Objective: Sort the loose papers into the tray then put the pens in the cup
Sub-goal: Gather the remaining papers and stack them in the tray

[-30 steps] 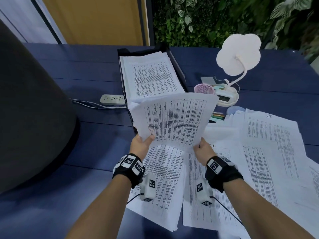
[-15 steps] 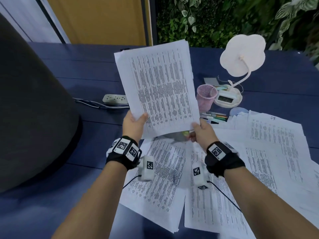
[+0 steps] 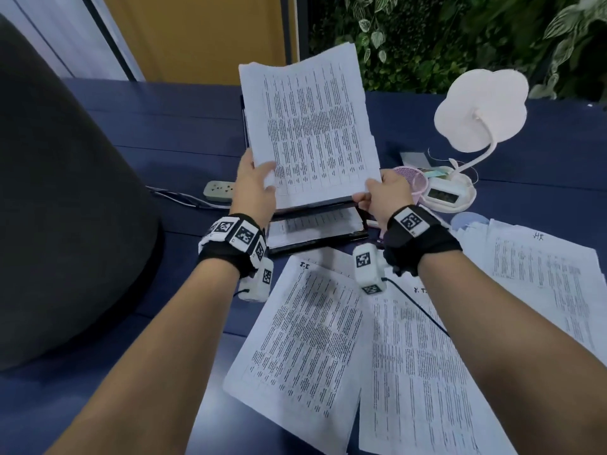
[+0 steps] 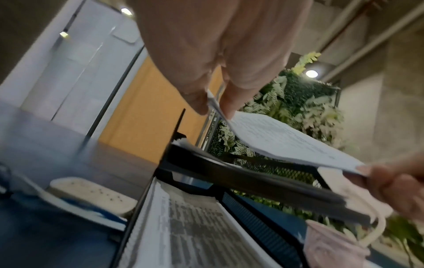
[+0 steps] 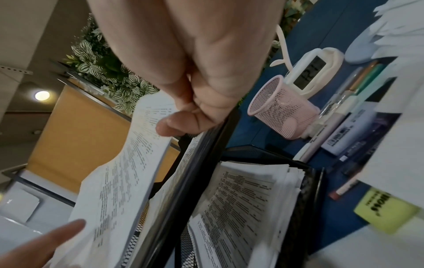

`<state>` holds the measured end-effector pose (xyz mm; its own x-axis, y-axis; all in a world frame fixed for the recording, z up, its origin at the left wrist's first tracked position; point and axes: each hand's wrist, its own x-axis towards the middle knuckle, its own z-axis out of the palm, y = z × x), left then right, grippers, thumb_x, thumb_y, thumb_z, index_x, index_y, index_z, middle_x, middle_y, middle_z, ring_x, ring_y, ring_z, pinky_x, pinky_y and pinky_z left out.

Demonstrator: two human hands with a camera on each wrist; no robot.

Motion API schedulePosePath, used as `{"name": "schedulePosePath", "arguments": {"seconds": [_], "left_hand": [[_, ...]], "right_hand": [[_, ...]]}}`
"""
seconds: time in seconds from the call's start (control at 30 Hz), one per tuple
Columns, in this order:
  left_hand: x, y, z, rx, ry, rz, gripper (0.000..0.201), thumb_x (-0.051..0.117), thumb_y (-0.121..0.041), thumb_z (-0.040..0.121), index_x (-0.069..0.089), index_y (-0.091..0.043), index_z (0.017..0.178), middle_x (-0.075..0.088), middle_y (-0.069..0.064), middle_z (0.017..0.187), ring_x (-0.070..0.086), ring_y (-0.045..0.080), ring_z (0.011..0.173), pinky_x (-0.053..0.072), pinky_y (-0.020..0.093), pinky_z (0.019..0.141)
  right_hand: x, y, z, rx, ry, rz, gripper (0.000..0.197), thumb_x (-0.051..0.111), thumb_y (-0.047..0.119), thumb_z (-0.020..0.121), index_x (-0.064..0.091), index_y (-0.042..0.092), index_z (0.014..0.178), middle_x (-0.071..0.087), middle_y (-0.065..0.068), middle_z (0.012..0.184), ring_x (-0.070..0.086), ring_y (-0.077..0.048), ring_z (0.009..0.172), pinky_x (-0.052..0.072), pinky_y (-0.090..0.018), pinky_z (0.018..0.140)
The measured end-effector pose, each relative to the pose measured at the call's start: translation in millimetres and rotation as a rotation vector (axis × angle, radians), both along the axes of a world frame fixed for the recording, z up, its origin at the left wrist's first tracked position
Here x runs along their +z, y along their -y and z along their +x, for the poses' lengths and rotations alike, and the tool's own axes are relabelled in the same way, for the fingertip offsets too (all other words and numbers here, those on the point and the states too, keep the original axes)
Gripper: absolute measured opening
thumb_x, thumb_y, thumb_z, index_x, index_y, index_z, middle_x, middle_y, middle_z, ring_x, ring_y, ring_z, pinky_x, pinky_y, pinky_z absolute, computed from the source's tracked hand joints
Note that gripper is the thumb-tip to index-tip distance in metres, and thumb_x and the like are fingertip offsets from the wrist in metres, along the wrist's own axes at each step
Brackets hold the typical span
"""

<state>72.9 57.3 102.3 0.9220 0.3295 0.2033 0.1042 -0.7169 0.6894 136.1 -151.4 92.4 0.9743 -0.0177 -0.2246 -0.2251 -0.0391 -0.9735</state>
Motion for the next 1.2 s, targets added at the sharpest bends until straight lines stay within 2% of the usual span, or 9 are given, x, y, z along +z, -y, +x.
{"name": "schedulePosePath", "arguments": {"seconds": [0.17,0.3,0.37,0.43,0.53,0.73,0.83,1.07,1.2], "left_hand": [[-12,1,1,-0.095,-0.298,0.627,0.040,0.046,-0.041,0.096,0.053,-0.026,0.132,0.000,0.012,0.160,-0.009,0.032,0.146,-0.015,0.055,0.111],[-22,5,-2,-0.095,-0.376,0.789,0.050,0.028,-0.051,0.098,0.043,-0.028,0.139,0.008,0.007,0.160,-0.012,0.032,0.146,-0.016,0.063,0.107],[-24,5,-2,-0.090,-0.394,0.784,0.052,0.024,-0.051,0.098,0.039,-0.027,0.142,0.021,0.004,0.156,-0.010,0.030,0.146,-0.015,0.064,0.107],[-25,6,-1,-0.082,-0.411,0.792,0.054,0.020,-0.050,0.099,0.035,-0.025,0.144,0.029,0.002,0.154,-0.010,0.027,0.146,-0.017,0.063,0.107],[-28,6,-1,-0.068,-0.443,0.821,0.058,0.013,-0.050,0.099,0.026,-0.021,0.148,0.026,0.005,0.155,-0.013,0.026,0.146,-0.015,0.063,0.109],[-38,10,-12,-0.064,-0.345,0.691,0.056,0.020,-0.045,0.100,0.023,-0.019,0.149,0.018,0.005,0.158,-0.009,0.026,0.147,-0.014,0.059,0.111],[-50,17,-31,-0.087,-0.287,0.596,0.056,0.035,-0.038,0.099,0.021,-0.019,0.149,0.014,0.006,0.159,-0.005,0.026,0.147,-0.010,0.058,0.113],[-78,41,-70,-0.091,-0.242,0.526,0.071,0.049,-0.025,0.094,0.010,-0.014,0.152,-0.005,0.009,0.160,-0.010,0.026,0.147,-0.010,0.050,0.114],[-95,51,-87,-0.171,-0.326,0.481,0.066,0.048,-0.023,0.095,0.013,-0.016,0.151,-0.004,0.008,0.160,-0.008,0.024,0.147,-0.010,0.047,0.115]], "right_hand": [[-6,-8,20,0.003,-0.048,-0.164,0.019,0.038,0.002,0.095,0.050,0.004,0.110,0.063,-0.020,0.080,0.059,-0.009,0.037,0.040,-0.017,0.033],[-12,-10,27,-0.010,-0.048,-0.329,0.018,0.042,0.006,0.090,0.052,0.009,0.106,0.064,-0.018,0.083,0.053,-0.009,0.030,0.036,-0.015,0.030],[-14,-7,28,0.013,0.050,-0.542,0.017,0.051,0.012,0.084,0.058,0.006,0.098,0.068,-0.015,0.086,0.062,-0.020,0.053,0.052,-0.029,0.048],[-14,-3,26,0.056,0.124,-0.732,0.017,0.058,0.018,0.080,0.059,0.006,0.093,0.063,-0.010,0.083,0.058,-0.027,0.072,0.046,-0.033,0.063],[-17,3,19,0.008,0.149,-0.700,0.024,0.064,0.024,0.081,0.054,0.010,0.097,0.056,-0.005,0.083,0.051,-0.024,0.075,0.034,-0.027,0.066],[-28,15,-9,-0.050,0.219,-0.489,0.011,0.059,0.019,0.087,0.050,0.016,0.094,0.050,0.005,0.067,0.051,-0.018,0.070,0.039,-0.024,0.067],[-41,27,-30,-0.038,0.186,-0.514,0.011,0.058,0.017,0.088,0.048,0.017,0.093,0.054,-0.002,0.080,0.050,-0.019,0.076,0.031,-0.021,0.063],[-85,56,-77,0.085,-0.028,-0.670,0.019,0.054,0.019,0.092,0.055,0.010,0.109,0.057,-0.006,0.088,0.058,-0.028,0.091,0.039,-0.026,0.075],[-103,72,-94,0.182,-0.122,-0.922,0.026,0.053,0.022,0.090,0.057,0.017,0.115,0.059,-0.010,0.117,0.053,-0.031,0.109,0.046,-0.035,0.090]]}}
